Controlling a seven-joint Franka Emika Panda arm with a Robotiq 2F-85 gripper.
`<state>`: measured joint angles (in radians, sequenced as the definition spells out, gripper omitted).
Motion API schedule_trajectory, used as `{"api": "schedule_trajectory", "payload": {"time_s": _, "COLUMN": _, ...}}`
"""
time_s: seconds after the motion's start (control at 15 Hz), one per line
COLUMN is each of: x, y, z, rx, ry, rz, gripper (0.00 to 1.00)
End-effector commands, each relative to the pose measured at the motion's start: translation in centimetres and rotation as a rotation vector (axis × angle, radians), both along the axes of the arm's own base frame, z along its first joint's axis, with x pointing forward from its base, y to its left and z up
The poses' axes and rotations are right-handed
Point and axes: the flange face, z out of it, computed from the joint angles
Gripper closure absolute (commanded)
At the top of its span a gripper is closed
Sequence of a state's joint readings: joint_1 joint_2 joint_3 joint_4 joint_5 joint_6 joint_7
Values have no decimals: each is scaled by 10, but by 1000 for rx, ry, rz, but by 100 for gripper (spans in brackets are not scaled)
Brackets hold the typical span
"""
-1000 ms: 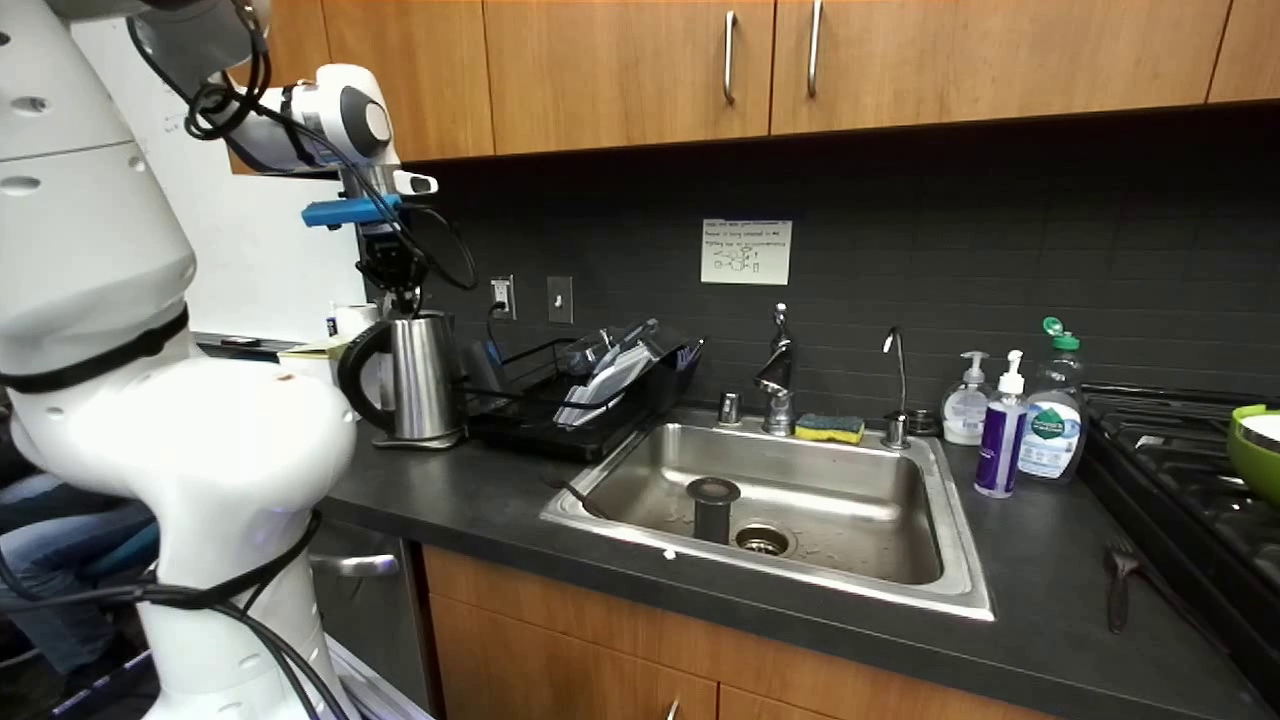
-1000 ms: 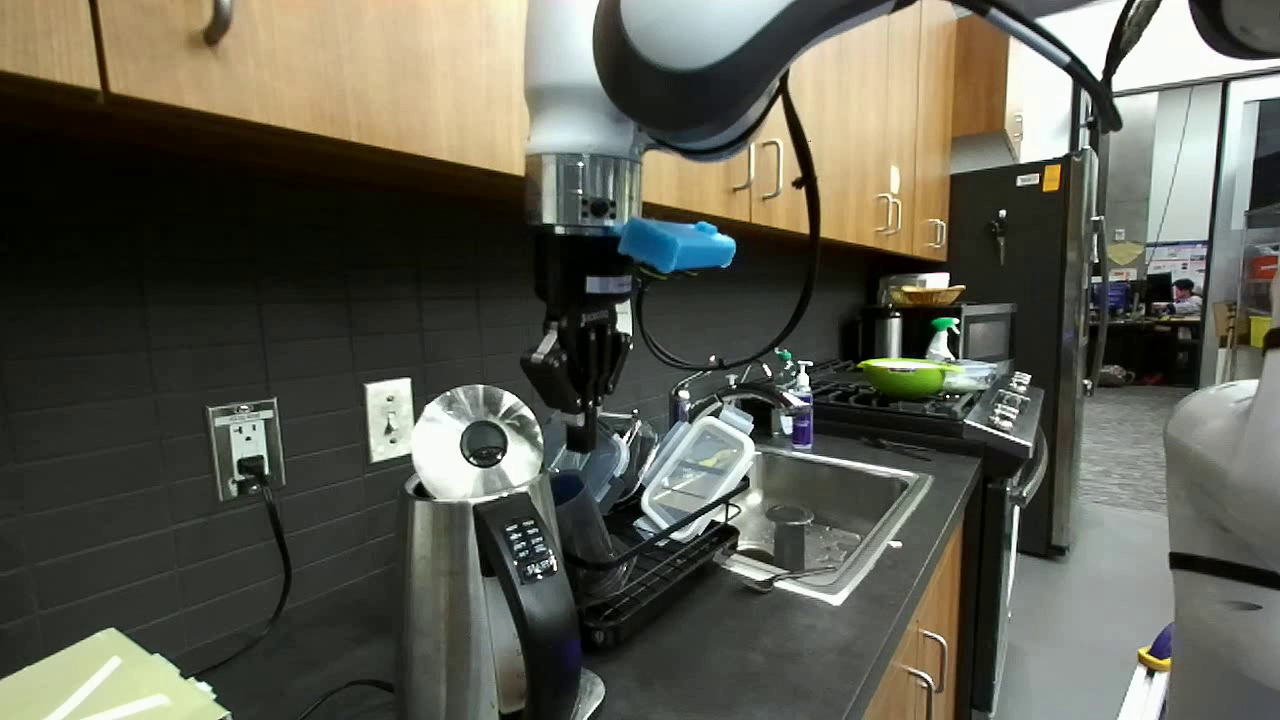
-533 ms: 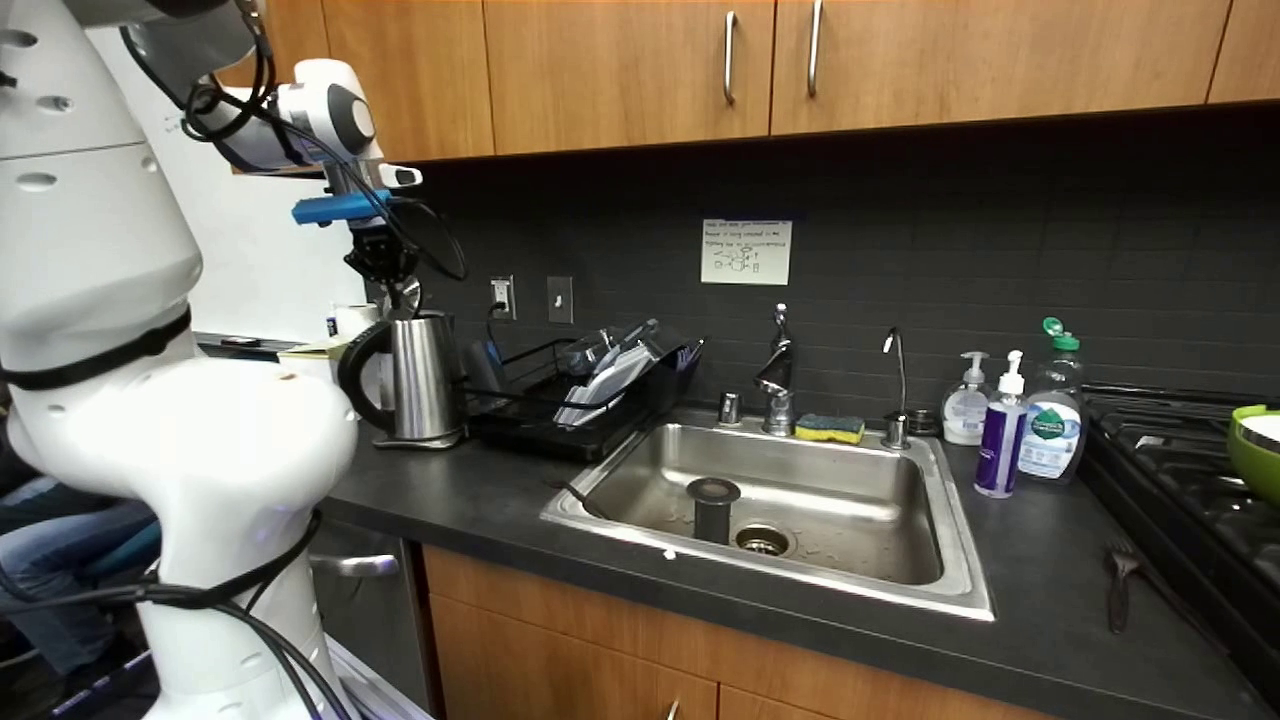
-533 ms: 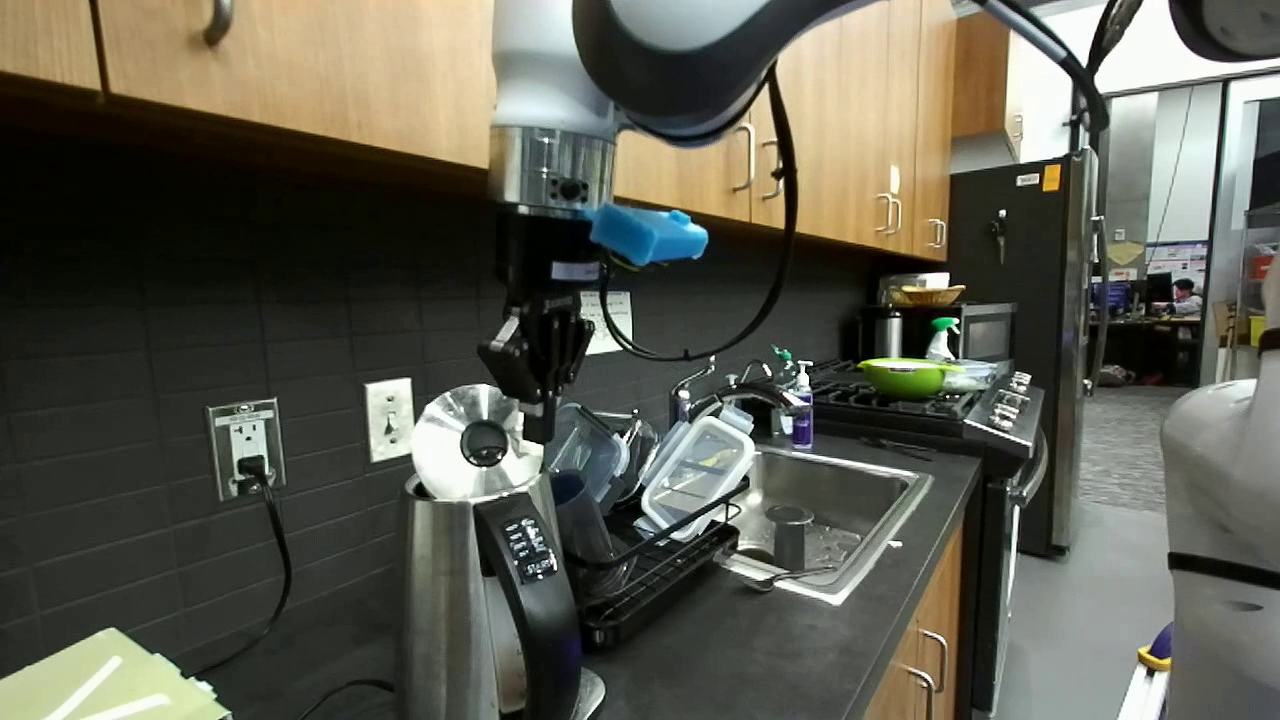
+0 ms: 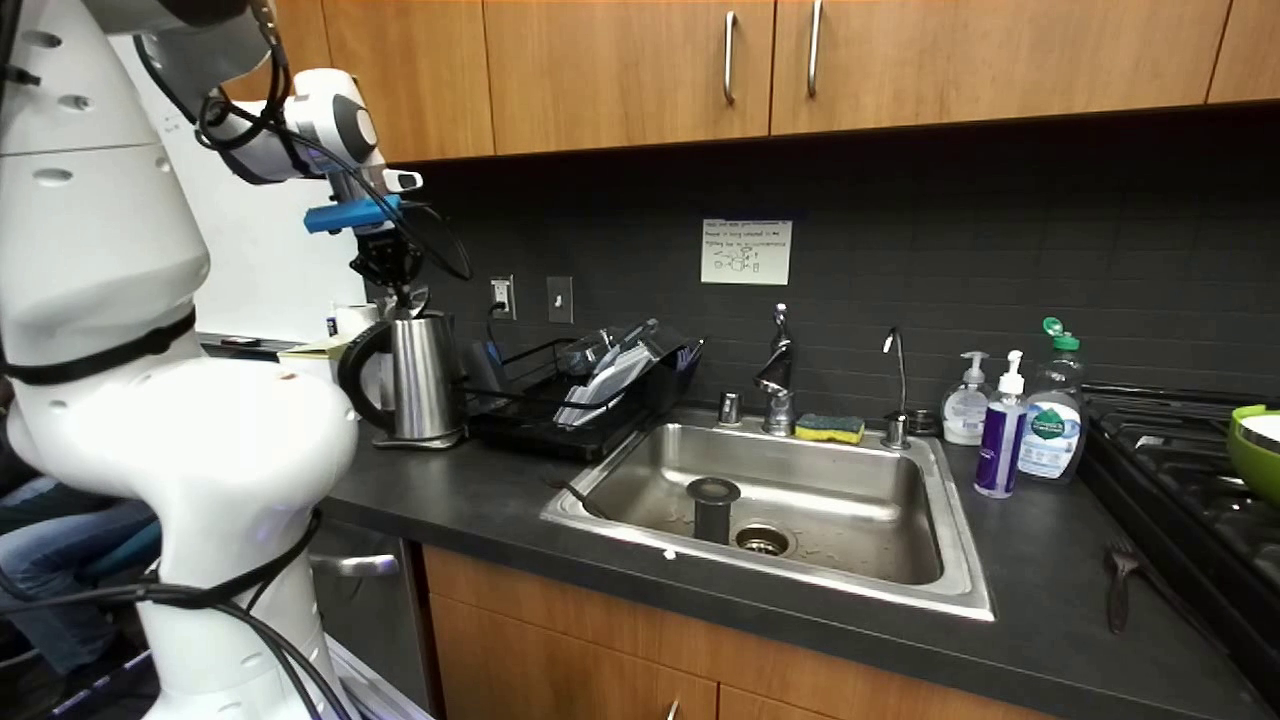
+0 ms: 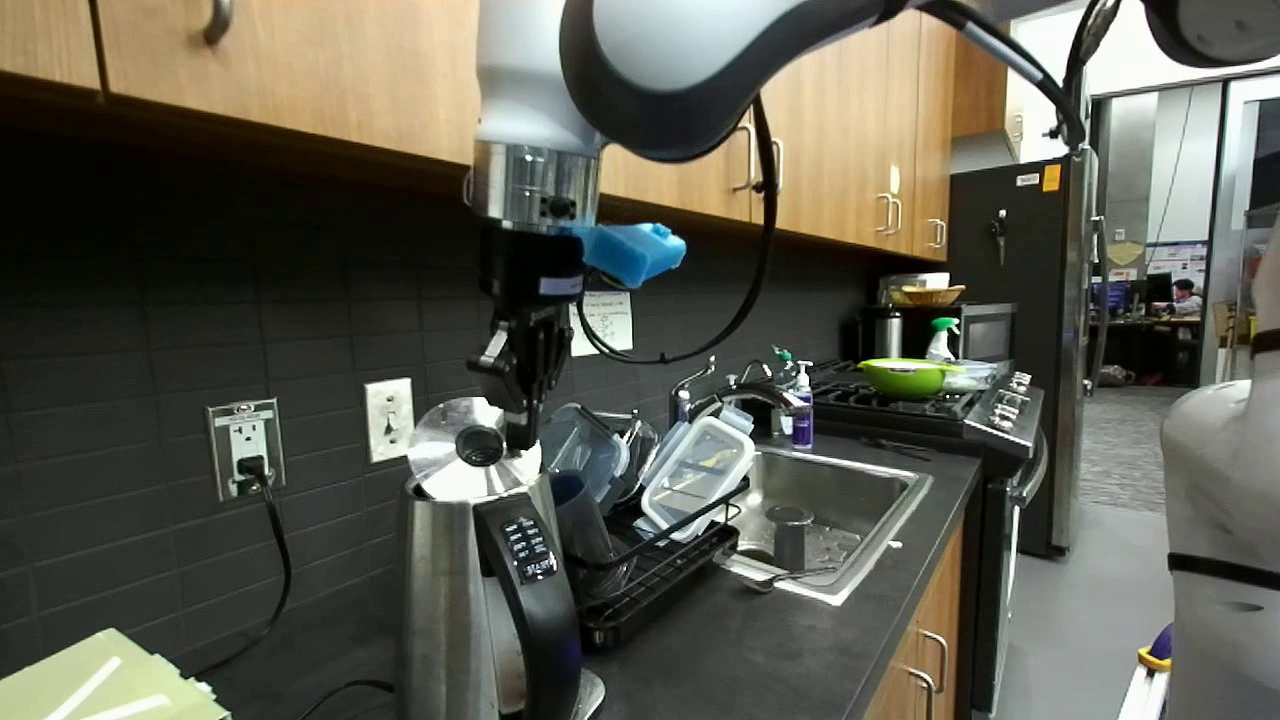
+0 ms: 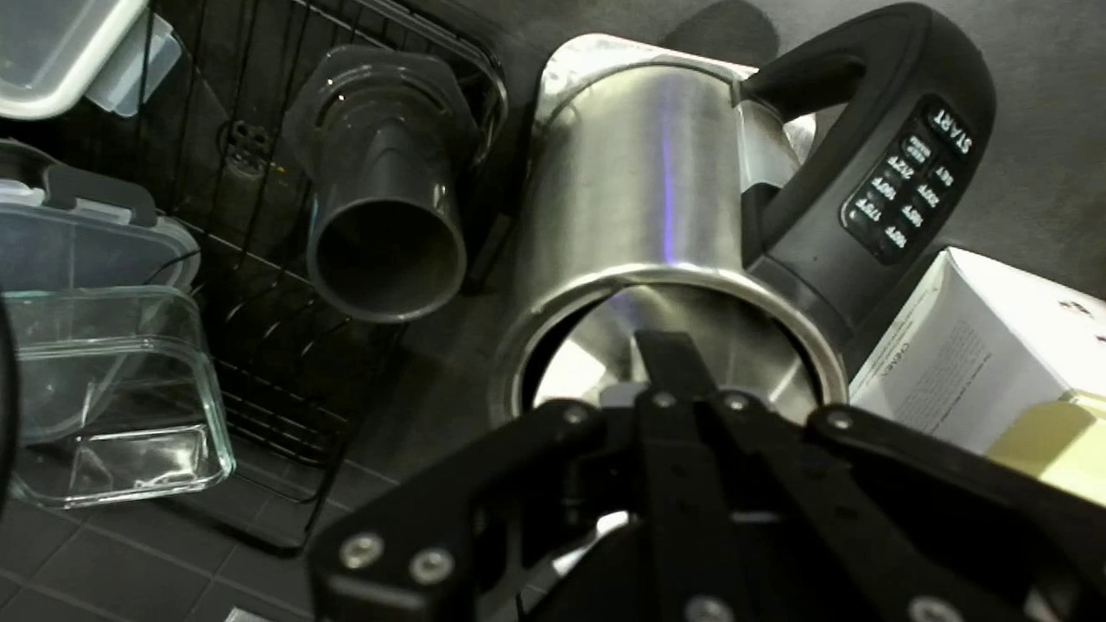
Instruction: Close the lid on the silver kettle.
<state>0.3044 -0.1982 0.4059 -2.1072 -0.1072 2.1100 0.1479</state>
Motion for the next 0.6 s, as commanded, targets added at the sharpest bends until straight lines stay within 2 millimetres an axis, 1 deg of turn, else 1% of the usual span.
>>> {"api": "schedule_trajectory", "payload": {"time_s": 0.0, "x": 9, "y": 7, "z": -3, "rx": -17, "ry": -38, "rz": 60, "gripper": 100}}
{"api": "schedule_trajectory", "payload": {"time_s": 0.53, "x": 15, "y": 8, "z": -8, "rx": -26, "ry": -74, "rz": 108, "gripper": 100}}
